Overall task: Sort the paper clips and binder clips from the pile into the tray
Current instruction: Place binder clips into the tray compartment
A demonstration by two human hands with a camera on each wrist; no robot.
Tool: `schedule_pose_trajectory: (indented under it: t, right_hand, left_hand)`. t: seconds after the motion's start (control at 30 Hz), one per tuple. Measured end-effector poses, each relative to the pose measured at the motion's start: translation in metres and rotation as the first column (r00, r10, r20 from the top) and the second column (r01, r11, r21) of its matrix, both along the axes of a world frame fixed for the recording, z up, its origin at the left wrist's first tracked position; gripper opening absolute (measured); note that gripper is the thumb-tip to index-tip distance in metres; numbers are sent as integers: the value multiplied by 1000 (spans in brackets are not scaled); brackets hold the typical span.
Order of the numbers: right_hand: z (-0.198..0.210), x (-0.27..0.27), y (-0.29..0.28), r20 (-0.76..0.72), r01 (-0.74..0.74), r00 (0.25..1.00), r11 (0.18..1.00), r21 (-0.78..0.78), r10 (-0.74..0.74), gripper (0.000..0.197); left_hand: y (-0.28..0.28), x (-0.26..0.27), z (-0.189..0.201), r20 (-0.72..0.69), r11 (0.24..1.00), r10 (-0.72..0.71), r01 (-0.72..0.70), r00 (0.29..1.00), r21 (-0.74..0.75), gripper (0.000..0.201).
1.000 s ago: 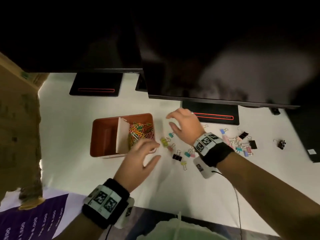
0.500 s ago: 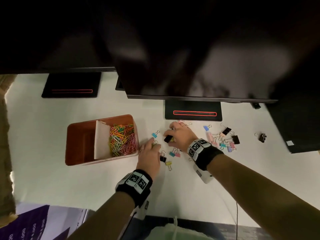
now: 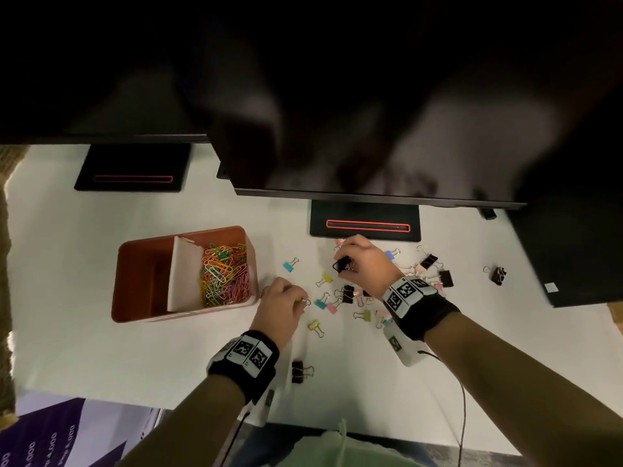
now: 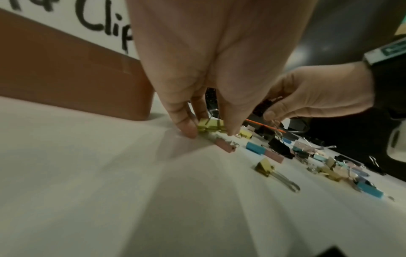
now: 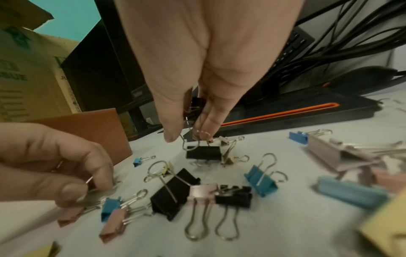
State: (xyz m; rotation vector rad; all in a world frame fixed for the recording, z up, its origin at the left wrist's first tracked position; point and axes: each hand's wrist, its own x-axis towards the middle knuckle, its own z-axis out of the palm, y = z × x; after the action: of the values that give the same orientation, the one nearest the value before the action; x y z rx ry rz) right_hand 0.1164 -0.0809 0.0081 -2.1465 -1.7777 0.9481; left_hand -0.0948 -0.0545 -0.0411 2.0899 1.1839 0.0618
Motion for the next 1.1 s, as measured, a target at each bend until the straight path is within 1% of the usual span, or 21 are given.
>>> schedule_pose_trajectory:
  t: [0.07,0.2,0.27,0.3,0.37,0.4,0.43,0.47,0.53,0.6,0.67,0.8,0.9,0.97,1.03,1.1]
  right_hand:
    - [1,4,-5,-10,10,1000,1000,9,-10,33]
    - [2,10,-15,-51,16,999,999,30,-14,32]
    - [4,12,-18,-67,15,998,998,58,-11,32]
    - [5,13,-20,-69,14,998,997,70,-9,32]
    - [7,13,-21,-73,1,997,996,89,6,33]
    - [8,12,-22,-76,-9,997,995,96,16,33]
    - [9,11,-23,-80,-16,996,995,100,25,32]
    - [10,9,-24,-88,-22,996,994,104,31,32]
    - [10,4,-25,-112,-33,993,992,121,46,32]
    - [10,-2,-25,-127,-48,990,989,143,67,32]
    - [10,-10,-25,-132,-60,988,985,161,82,32]
    - [13,-29,-18,-115,-99,986,975,198,123,31]
    - [22,-51,-6,-146,-123,975,958,259,165,29]
    - [30,-70,6,-162,-163,961,933,320,223,29]
    - [40,-95,23,-159,-215,944,904,370,289,29]
    - [50,-126,43,-145,-258,928,873,414,343,30]
  left_hand:
    - [-1,-4,4,10,999,-37,37,999,13,14]
    - [-12,-18,20,43,994,-89,86,995,71,25]
    - [-19,-26,27,66,992,-99,93,993,89,40]
    - [-23,-30,30,76,991,-114,109,991,75,48]
    - [-33,-36,33,55,980,-199,198,978,34,60]
    - [-38,-39,32,12,963,-270,269,963,25,64]
    - [-42,-42,30,-42,939,-340,341,939,31,65]
    - [-45,-44,25,-91,917,-392,397,916,44,61]
    - [-47,-49,15,-117,898,-426,435,897,66,46]
    - [-46,-53,7,-80,903,-413,420,907,90,35]
    - [-42,-55,2,-46,912,-397,400,917,92,30]
    - [-34,-59,10,18,946,-325,325,946,-3,26]
    - [-25,-70,37,152,956,-288,294,946,-18,24]
    - [-15,-85,67,247,966,-256,258,935,23,24]
    - [3,-108,96,297,980,-196,174,935,98,26]
    - [29,-139,115,290,982,-106,55,951,179,25]
